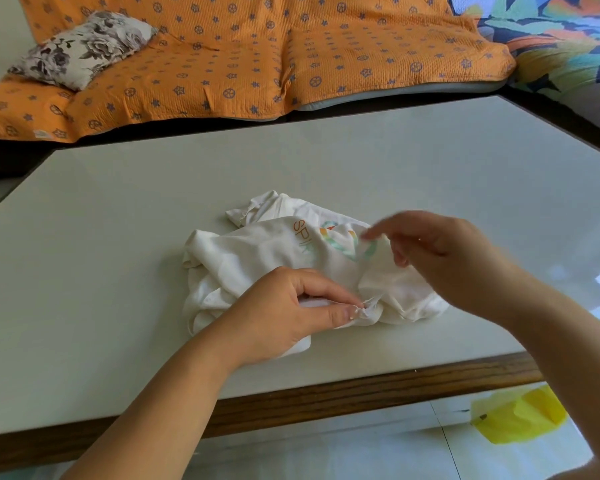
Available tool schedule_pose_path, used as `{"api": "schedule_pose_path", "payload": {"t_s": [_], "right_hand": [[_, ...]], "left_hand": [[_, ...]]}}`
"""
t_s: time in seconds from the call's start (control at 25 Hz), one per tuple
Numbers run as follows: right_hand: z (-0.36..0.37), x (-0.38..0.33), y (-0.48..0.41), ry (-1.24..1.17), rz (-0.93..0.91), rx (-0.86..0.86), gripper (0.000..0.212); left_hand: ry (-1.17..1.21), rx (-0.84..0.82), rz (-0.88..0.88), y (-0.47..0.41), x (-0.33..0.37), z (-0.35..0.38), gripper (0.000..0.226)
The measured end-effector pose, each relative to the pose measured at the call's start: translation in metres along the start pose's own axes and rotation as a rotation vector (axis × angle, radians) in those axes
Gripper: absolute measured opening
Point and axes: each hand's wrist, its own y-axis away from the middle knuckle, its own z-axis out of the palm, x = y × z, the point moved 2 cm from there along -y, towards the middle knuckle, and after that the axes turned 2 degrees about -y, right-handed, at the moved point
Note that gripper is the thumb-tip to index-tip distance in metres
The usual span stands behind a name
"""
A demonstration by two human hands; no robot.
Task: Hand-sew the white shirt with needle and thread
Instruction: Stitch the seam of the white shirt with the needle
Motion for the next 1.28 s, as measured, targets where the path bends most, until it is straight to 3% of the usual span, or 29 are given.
{"api": "schedule_pose_path", "payload": {"t_s": [0.08,0.2,0.4,0.68,0.88,1.04,1.16,1.28], "right_hand": [[0.002,-0.006,0.006,0.060,-0.022,-0.132,0.041],[0.007,-0.010,0.013,0.085,-0.094,-0.204,0.022],[0.012,-0.012,0.016,0.090,-0.182,-0.211,0.007],[0.012,-0.014,0.016,0.134,-0.185,-0.192,0.007],[0.003,-0.002,0.006,0.220,-0.086,0.155,0.007],[-0.011,0.019,-0.007,0.228,0.209,0.394,0.012],[-0.006,0.022,-0.007,0.306,0.258,0.253,0.017],[-0.005,0.001,0.002,0.250,0.109,0.109,0.018]], "left_hand": [[0.014,-0.004,-0.008,0.000,0.000,0.000,0.019],[0.021,-0.002,-0.010,-0.001,0.000,0.001,0.018],[0.018,0.002,-0.019,0.000,-0.002,0.001,0.017],[0.012,0.004,-0.034,-0.001,-0.001,0.001,0.018],[-0.020,-0.008,-0.028,0.000,0.000,0.000,0.019],[-0.040,-0.003,-0.041,0.002,-0.002,-0.001,0.009],[-0.044,-0.004,-0.043,0.003,-0.002,-0.001,0.009],[-0.034,-0.015,-0.036,0.002,0.001,-0.001,0.014]]}}
